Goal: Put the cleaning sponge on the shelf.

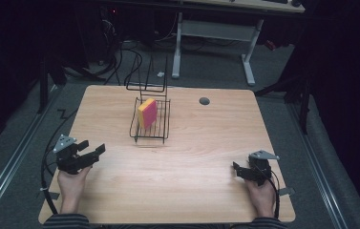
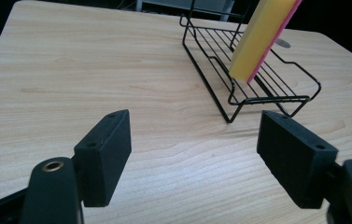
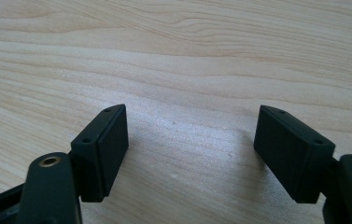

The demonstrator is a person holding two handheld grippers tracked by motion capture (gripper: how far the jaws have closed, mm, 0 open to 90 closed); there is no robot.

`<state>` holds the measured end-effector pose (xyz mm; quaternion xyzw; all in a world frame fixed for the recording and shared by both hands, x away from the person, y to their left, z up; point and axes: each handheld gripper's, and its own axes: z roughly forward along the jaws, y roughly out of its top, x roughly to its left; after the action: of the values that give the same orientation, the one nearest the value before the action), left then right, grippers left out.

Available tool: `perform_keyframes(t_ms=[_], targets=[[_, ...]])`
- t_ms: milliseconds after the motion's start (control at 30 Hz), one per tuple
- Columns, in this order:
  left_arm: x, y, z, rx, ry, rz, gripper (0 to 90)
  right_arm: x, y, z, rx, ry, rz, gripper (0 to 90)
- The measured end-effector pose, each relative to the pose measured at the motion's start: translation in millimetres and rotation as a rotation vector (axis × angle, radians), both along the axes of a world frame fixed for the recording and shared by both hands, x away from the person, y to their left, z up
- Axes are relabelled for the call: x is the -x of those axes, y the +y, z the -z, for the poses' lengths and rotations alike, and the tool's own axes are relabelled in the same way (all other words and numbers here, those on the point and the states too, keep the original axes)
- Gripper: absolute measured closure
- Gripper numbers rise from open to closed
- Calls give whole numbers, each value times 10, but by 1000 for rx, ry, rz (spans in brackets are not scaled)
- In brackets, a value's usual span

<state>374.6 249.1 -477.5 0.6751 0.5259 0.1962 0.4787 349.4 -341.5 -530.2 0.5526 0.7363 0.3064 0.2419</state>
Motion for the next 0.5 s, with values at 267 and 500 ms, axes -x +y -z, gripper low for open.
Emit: perform_keyframes(t_ms=[267,500], targets=[[-51,-37,129,-11,40,0,268,-1,-1,0,1,0,0,264],[-78,-81,214,-31,64,2,268,0,1,0,-1,0,2,265]])
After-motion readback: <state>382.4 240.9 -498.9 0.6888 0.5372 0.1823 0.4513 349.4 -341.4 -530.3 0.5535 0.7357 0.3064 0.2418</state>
